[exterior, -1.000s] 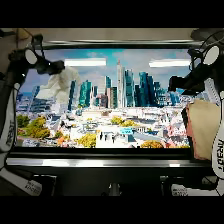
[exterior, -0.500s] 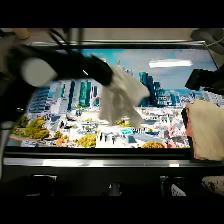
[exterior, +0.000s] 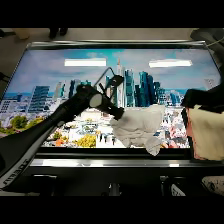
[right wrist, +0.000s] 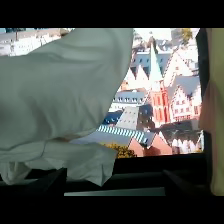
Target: Fold the shirts.
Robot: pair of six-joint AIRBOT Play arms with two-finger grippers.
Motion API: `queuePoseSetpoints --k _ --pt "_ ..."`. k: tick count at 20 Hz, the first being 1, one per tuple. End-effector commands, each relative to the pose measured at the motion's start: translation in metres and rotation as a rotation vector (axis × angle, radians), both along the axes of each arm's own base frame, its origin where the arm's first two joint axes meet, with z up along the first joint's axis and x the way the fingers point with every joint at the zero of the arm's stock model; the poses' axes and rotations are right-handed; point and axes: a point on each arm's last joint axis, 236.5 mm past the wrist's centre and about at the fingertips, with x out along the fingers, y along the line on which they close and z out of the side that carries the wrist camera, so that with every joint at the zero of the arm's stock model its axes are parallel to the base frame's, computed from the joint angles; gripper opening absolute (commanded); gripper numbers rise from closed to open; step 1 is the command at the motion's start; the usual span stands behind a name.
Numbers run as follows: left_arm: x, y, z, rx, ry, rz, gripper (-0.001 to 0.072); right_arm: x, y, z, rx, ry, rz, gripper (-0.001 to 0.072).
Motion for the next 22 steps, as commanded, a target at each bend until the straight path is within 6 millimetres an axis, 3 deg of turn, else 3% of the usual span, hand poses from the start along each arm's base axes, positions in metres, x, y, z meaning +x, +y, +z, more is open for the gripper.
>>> queuePoseSetpoints --k 1,3,6,8,10,13,16,18,19,20,21,22 --pt "0.005 0.065 0.006 0.028 0.095 0.084 0.0720 -0.035 0.042 -0.089 0.173 0.224 0.101 0.0645" --pt "-0.028 0.073 -0.022 -0.026 0.247 0.105 0.0720 -0.062 0.056 -0.138 0.239 0.323 0.128 0.0672" --pt "-0.085 0.043 -0.079 -0.163 0.436 0.159 0.0720 -0.088 0.060 -0.187 0.258 0.389 0.103 0.0672" --pt "-0.089 0.014 -0.093 -0.279 0.448 0.232 0.0720 -0.095 0.064 -0.202 0.278 0.392 0.118 0.0701" --pt "-0.085 -0.013 -0.094 -0.358 0.445 0.249 0.0720 -0.092 0.063 -0.212 0.271 0.366 0.106 0.0702" --pt "-0.078 -0.031 -0.100 -0.378 0.440 0.249 0.0719 -0.078 0.064 -0.221 0.275 0.318 0.088 0.0703" --pt "-0.057 -0.038 -0.098 -0.407 0.386 0.274 0.0446 -0.072 0.078 -0.236 0.339 0.335 0.121 0.0701" --pt "-0.053 -0.037 -0.097 -0.413 0.375 0.280 0.0037 -0.067 0.085 -0.245 0.374 0.330 0.148 0.0692" --pt "-0.051 -0.036 -0.096 -0.412 0.362 0.264 0.0032 -0.063 0.087 -0.249 0.380 0.322 0.139 0.0608" --pt "-0.050 -0.035 -0.093 -0.411 0.341 0.235 0.0031 -0.058 0.087 -0.251 0.383 0.309 0.126 0.0389" --pt "-0.047 -0.033 -0.087 -0.412 0.311 0.207 0.0029 -0.053 0.087 -0.252 0.381 0.290 0.118 0.0026" --pt "-0.043 -0.030 -0.078 -0.402 0.264 0.168 0.0028 -0.053 0.088 -0.246 0.389 0.298 0.127 0.0020"
